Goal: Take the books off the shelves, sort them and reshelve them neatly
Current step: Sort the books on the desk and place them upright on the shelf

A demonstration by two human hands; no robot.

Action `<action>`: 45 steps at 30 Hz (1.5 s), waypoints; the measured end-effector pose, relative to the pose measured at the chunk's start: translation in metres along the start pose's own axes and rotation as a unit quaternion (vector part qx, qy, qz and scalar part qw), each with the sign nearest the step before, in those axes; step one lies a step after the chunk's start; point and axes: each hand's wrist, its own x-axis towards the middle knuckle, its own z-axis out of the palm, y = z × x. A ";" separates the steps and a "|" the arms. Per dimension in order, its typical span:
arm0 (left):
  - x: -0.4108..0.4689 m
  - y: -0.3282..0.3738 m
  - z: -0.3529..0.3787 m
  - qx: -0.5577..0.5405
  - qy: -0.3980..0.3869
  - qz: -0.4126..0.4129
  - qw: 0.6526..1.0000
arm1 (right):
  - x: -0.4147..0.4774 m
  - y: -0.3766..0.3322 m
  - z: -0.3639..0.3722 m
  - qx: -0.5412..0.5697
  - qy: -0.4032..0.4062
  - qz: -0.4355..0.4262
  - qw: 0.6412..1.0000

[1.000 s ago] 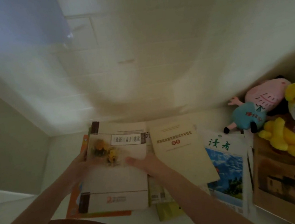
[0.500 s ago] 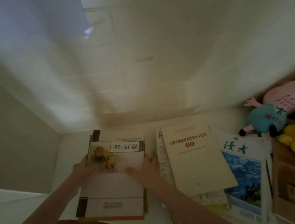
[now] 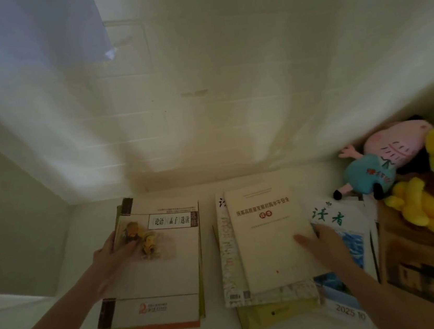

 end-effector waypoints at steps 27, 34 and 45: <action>-0.091 0.058 0.030 -0.100 -0.050 0.068 0.991 | -0.113 -0.115 0.132 0.268 -0.175 -0.071 0.945; -0.100 0.047 0.026 -0.009 -0.097 0.152 0.984 | -0.116 -0.106 0.130 0.114 -0.172 -0.191 0.960; -0.087 0.030 0.012 -0.034 -0.125 0.134 0.982 | -0.113 -0.103 0.140 0.148 -0.265 -0.197 0.932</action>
